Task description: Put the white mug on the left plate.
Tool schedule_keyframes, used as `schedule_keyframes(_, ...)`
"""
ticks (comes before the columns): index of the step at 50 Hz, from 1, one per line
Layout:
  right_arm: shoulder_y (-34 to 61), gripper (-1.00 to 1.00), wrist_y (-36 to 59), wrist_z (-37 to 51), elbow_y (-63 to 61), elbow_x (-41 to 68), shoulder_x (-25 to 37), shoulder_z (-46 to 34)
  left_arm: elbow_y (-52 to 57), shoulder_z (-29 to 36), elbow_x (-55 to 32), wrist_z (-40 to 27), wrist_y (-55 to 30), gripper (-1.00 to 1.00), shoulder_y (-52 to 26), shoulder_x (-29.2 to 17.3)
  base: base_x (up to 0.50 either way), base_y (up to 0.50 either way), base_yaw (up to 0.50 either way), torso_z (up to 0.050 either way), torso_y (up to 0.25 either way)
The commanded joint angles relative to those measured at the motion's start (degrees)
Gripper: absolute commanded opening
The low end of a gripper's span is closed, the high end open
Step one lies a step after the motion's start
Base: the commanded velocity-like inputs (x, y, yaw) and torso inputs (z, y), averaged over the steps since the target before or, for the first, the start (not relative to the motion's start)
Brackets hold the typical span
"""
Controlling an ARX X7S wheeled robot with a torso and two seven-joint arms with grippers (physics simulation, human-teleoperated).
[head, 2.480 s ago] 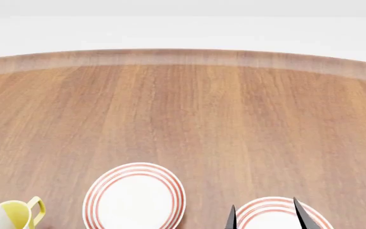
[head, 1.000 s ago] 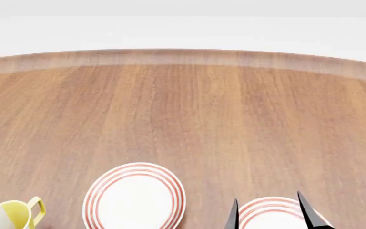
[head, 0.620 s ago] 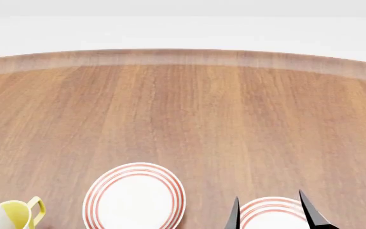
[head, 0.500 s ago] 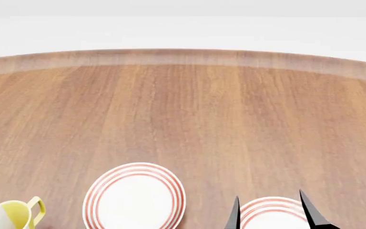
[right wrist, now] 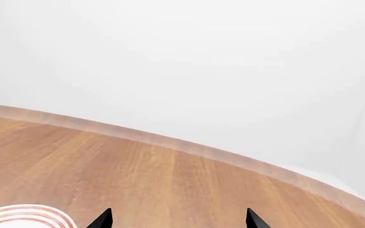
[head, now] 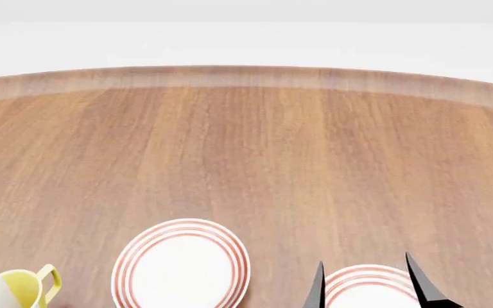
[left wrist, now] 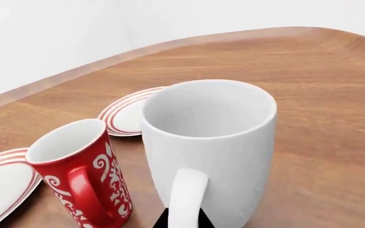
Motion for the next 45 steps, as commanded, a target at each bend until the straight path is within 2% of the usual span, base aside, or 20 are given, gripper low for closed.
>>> schedule_keyframes(1,0.0,1.0,-0.4,0.2,0.4,0.2,0.1,-0.1,9.3,-2.4,-3.1,-2.3,3.7,-1.0,8.1,-2.7,0.0,0.0,0.0,0.0,0.01)
schedule_keyframes(15,0.0,1.0,0.0,0.6,-0.1,0.4,0.3,-0.3,10.5,-4.4,-3.7,-5.0,7.6,-1.0,11.9,-4.0,0.0,0.0,0.0,0.0,0.0)
schedule_keyframes(19,0.1,1.0,0.2,0.6,-0.4,0.6,0.4,0.0,7.7,-5.2,-3.1,-6.2,10.5,-1.0,11.4,-3.8,0.0,0.0,0.0,0.0,0.0)
schedule_keyframes(35,-0.1,1.0,-0.3,1.0,-0.3,1.3,0.6,0.5,18.9,-8.1,-12.2,-9.0,8.9,-1.0,14.0,-5.4,0.0,0.0,0.0,0.0,0.0)
schedule_keyframes(40,-0.1,1.0,-0.9,1.0,0.4,1.3,0.6,0.4,23.8,-8.6,-17.2,-10.5,6.7,-1.0,14.1,-5.8,0.0,0.0,0.0,0.0,0.0)
schedule_keyframes(45,-0.1,1.0,-1.0,1.0,0.5,1.5,0.7,0.4,26.2,-9.4,-18.3,-12.8,2.9,-1.0,12.7,-5.2,0.0,0.0,0.0,0.0,0.0)
